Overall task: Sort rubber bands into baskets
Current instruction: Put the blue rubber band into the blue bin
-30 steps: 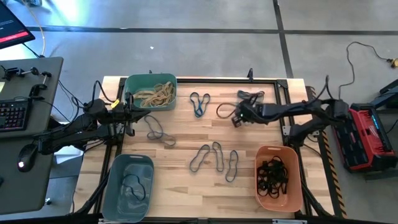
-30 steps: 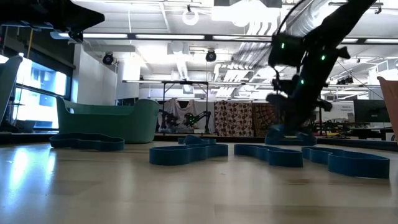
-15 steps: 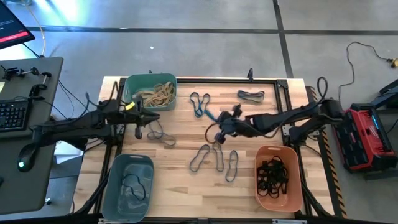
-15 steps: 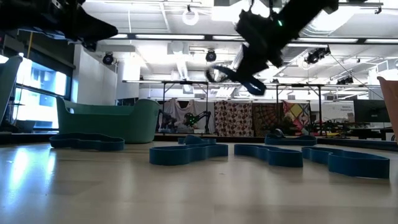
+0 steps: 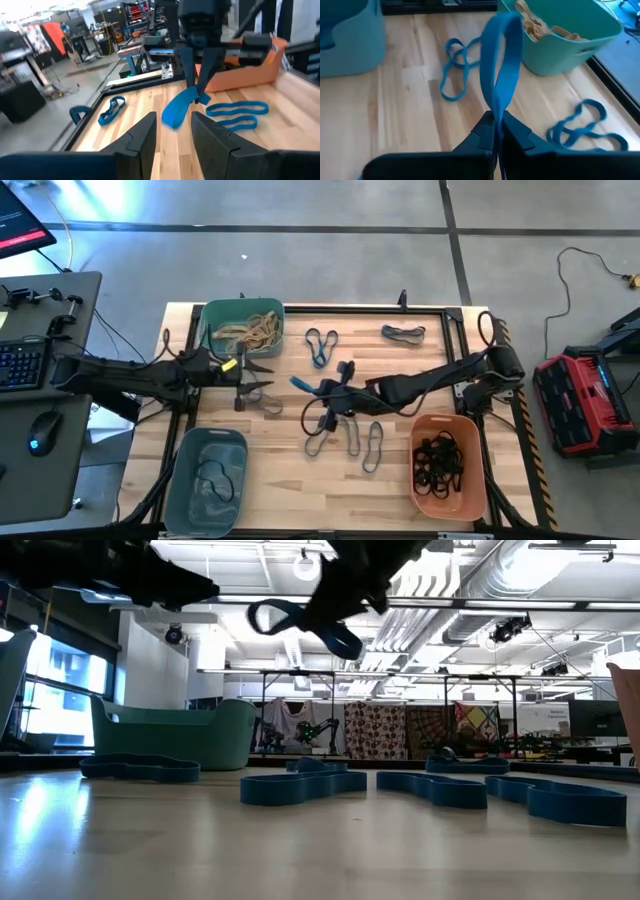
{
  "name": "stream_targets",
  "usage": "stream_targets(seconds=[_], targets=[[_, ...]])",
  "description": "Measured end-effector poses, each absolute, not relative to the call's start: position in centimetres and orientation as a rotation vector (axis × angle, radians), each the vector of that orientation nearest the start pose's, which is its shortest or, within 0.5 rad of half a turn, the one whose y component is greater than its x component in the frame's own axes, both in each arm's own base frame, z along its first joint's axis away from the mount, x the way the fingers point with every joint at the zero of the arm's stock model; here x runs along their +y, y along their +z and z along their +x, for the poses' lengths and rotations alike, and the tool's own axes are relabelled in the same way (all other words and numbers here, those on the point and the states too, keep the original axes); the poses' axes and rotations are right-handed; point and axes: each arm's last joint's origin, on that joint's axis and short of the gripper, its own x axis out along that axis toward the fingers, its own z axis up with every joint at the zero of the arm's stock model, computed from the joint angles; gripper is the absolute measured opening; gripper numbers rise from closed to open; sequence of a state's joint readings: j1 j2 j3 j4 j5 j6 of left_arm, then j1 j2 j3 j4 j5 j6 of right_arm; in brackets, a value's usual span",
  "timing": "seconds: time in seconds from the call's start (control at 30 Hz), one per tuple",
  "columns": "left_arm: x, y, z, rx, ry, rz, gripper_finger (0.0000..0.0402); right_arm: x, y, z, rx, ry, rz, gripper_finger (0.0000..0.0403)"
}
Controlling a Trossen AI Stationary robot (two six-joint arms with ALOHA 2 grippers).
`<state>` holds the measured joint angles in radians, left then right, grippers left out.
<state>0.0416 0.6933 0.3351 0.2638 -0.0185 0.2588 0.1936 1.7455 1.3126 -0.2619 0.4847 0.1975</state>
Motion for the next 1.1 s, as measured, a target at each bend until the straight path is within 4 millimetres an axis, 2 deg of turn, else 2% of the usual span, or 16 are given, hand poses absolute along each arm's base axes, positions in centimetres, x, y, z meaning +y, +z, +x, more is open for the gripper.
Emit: stream_targets(seconds=[0.43, 0.8, 0.97, 1.1], targets=[[-1.2, 22.0, 18.8, 0.136, 0.105, 0.443, 0.0152, 6.4, 26.1, 39.1, 0.569, -0.274, -0.020, 0.0000], [-1.8, 22.1, 20.3, 0.109, 0.100, 0.423, 0.0151, 6.6, 26.3, 39.2, 0.553, -0.255, -0.011, 0.0000], [-1.9, 22.5, 21.2, 0.119, 0.098, 0.434, 0.0115, 7.0, 26.3, 39.2, 0.552, -0.245, -0.015, 0.0000], [-1.9, 22.8, 21.7, 0.160, 0.086, 0.472, 0.0041, 7.5, 26.3, 39.1, 0.553, -0.234, -0.016, 0.0015]])
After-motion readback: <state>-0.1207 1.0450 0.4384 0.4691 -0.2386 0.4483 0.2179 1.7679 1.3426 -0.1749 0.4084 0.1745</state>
